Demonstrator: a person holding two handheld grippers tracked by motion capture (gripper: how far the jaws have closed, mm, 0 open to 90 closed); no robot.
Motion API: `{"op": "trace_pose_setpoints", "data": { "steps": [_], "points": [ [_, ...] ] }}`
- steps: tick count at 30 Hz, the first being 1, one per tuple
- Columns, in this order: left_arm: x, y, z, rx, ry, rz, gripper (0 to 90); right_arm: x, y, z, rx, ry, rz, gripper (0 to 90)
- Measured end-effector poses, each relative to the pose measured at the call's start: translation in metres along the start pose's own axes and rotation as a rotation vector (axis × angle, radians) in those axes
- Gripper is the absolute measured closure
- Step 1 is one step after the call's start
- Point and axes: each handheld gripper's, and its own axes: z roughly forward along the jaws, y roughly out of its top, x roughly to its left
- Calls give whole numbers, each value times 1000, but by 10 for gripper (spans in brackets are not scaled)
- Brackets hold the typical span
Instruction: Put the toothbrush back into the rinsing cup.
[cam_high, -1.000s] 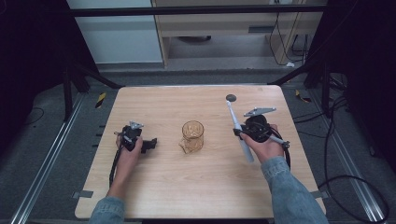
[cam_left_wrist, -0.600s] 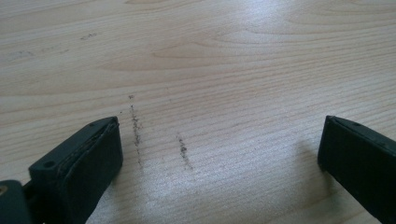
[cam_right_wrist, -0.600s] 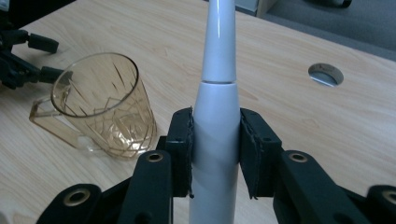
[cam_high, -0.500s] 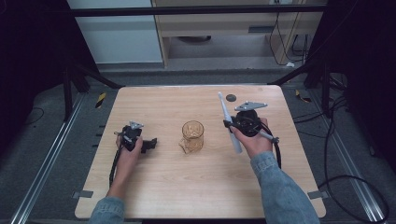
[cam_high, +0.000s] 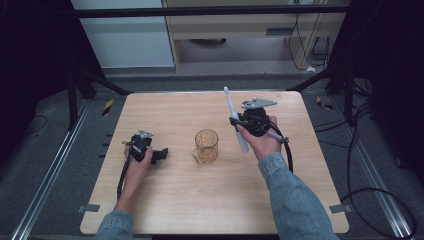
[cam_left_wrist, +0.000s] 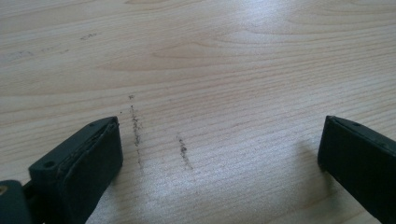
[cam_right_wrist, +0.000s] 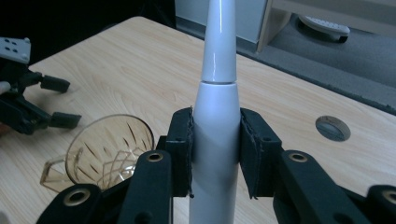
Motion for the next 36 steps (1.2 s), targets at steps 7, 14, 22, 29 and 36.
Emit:
{"op": "trace_pose_setpoints", "data": {
  "steps": [7, 14, 22, 29, 36],
  "points": [
    [0, 0, 0, 0, 0, 0, 0, 4, 8, 7, -17, 24, 6, 672],
    [0, 0, 0, 0, 0, 0, 0, 7, 6, 13, -18, 32, 14, 672],
    [0, 0, 0, 0, 0, 0, 0, 10, 7, 13, -22, 35, 20, 672],
    [0, 0, 0, 0, 1, -1, 0, 8, 8, 10, -52, 24, 37, 672],
    [0, 0, 0, 0, 2, -1, 0, 13, 9, 9, -69, 29, 39, 672]
  ]
}}
